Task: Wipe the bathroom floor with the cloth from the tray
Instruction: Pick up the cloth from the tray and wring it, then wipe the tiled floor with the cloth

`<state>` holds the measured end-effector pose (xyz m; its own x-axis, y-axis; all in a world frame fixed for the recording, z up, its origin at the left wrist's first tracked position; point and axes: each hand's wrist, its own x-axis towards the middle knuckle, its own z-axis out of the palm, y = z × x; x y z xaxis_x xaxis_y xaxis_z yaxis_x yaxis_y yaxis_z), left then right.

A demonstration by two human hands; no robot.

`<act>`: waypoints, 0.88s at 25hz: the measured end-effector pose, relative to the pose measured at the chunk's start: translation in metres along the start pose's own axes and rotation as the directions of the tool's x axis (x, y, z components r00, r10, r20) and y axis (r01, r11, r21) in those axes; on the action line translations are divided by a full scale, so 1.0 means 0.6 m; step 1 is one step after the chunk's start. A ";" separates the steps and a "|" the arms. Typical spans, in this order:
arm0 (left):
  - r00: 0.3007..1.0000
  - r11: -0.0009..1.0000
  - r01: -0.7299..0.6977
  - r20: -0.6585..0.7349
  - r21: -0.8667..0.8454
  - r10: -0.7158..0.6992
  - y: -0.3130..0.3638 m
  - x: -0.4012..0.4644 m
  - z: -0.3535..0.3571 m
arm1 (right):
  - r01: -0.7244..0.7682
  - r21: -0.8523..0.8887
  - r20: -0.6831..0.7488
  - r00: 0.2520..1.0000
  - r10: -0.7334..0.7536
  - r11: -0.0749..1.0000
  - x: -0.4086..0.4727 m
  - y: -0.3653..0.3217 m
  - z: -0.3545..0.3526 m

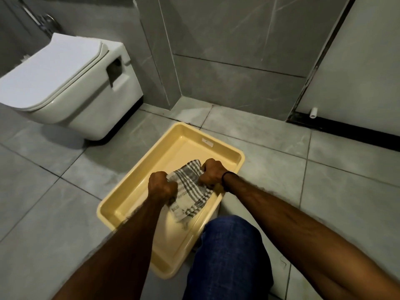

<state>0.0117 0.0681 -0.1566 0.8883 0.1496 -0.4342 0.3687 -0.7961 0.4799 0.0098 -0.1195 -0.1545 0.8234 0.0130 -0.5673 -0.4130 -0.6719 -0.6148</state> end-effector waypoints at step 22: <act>0.758 0.828 -0.541 0.339 -0.149 0.557 0.368 -0.337 0.253 | 0.130 0.984 -0.179 0.785 0.593 0.124 -0.470 0.438 -0.151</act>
<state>-0.1283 -0.2270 -0.0787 0.7860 -0.5287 -0.3206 -0.1347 -0.6525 0.7458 -0.2957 -0.3668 -0.1067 0.4707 -0.5211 -0.7120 -0.3270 0.6465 -0.6893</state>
